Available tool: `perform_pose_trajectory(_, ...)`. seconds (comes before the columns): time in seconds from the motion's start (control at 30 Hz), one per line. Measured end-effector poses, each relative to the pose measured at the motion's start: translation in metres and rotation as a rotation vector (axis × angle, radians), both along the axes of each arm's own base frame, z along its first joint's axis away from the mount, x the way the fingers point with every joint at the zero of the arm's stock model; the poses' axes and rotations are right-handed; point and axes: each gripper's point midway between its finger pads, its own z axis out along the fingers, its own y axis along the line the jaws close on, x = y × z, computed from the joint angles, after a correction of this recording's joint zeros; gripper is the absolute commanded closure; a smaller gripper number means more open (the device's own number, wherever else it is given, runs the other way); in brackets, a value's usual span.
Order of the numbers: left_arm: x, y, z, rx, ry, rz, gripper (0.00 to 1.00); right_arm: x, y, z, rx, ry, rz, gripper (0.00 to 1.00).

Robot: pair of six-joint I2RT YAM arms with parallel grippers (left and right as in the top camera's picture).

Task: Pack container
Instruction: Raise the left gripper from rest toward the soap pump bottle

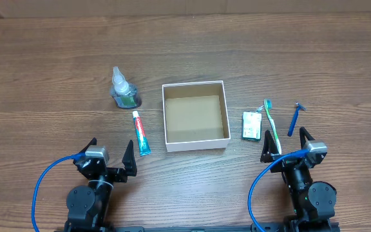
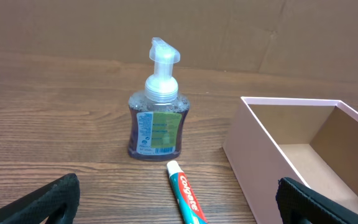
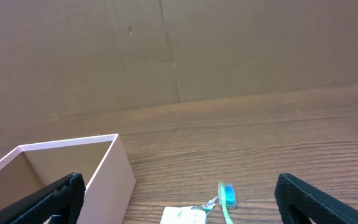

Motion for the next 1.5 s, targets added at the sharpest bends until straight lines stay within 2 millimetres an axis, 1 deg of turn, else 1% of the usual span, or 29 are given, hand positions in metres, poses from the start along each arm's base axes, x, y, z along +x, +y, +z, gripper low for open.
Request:
perform_pose_trajectory(0.27, 0.0008, 0.0064, -0.0003, 0.011, 0.000, 0.036, 0.00, 0.0000, 0.0000, 0.0001, 0.000, 0.000, 0.000, 0.00)
perform_pose_trajectory(1.5, 0.0009, 0.0078, -0.0003, 0.015, -0.001, 0.044, 0.00, 0.0000, 0.0000, 0.0002, 0.001, -0.001, 0.000, 0.00)
